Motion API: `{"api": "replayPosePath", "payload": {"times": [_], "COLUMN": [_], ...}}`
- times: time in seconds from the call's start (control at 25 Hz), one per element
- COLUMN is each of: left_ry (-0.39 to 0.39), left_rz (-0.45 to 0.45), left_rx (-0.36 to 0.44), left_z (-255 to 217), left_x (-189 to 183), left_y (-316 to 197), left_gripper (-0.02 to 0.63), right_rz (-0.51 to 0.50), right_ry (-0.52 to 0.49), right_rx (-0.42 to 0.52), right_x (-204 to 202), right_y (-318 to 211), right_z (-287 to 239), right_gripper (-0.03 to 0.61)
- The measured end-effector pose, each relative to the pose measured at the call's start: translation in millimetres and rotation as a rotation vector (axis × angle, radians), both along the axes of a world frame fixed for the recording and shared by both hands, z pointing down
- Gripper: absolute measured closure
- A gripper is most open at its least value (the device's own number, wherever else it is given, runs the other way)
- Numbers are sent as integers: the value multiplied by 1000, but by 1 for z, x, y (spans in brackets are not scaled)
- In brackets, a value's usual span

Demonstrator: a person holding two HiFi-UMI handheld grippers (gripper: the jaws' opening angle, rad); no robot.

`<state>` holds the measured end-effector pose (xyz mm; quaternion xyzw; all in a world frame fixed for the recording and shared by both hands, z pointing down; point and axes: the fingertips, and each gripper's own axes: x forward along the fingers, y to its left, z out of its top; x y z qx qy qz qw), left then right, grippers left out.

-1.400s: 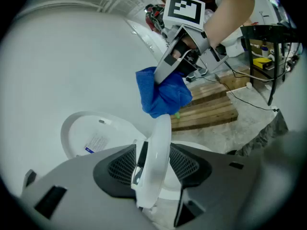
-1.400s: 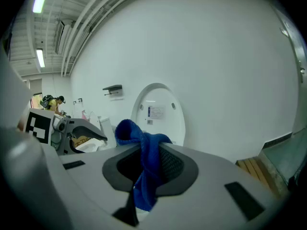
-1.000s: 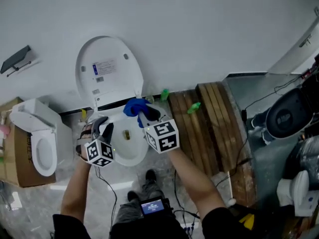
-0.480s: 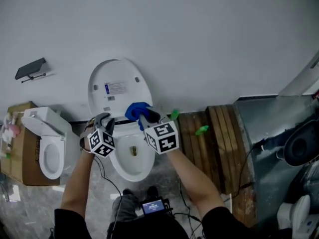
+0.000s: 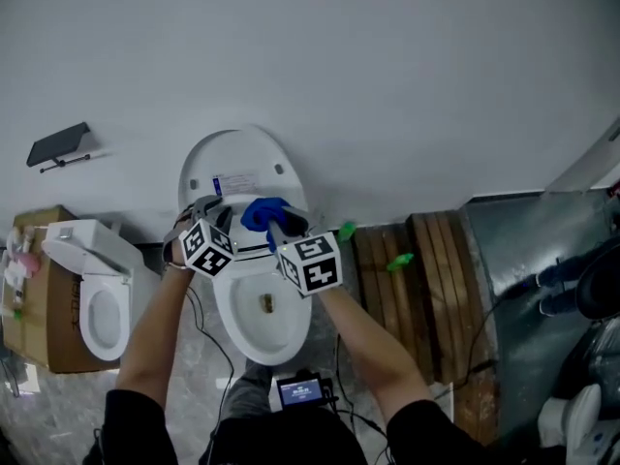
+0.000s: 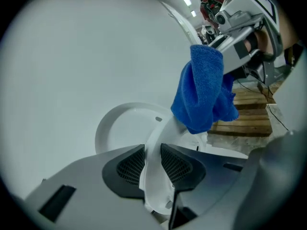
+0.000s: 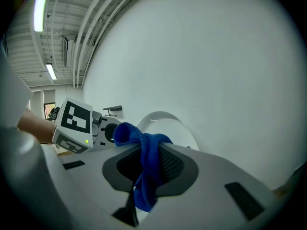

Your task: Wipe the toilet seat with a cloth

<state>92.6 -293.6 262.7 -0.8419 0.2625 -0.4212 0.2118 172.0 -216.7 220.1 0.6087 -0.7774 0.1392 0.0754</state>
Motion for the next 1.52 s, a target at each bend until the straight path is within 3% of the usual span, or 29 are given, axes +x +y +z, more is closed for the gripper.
{"api": "replayPosePath", "payload": {"times": [0.36, 0.64, 1.04, 1.52], "left_ry": [16, 30, 45, 79], "left_rz": [9, 12, 5, -74], "left_rx": [-26, -33, -18, 27], "left_z": [2, 10, 13, 6], "left_x": [19, 30, 38, 26], "left_y": [-89, -130, -151, -150], "left_gripper": [506, 509, 509, 506], "right_rz": [78, 127, 136, 96], "right_ry": [-22, -41, -38, -17], "right_rx": [-42, -66, -86, -99], "right_x": [6, 18, 22, 20], "right_y": [-71, -103, -125, -120], "right_z": [13, 23, 27, 22], "right_gripper": [517, 517, 517, 517]}}
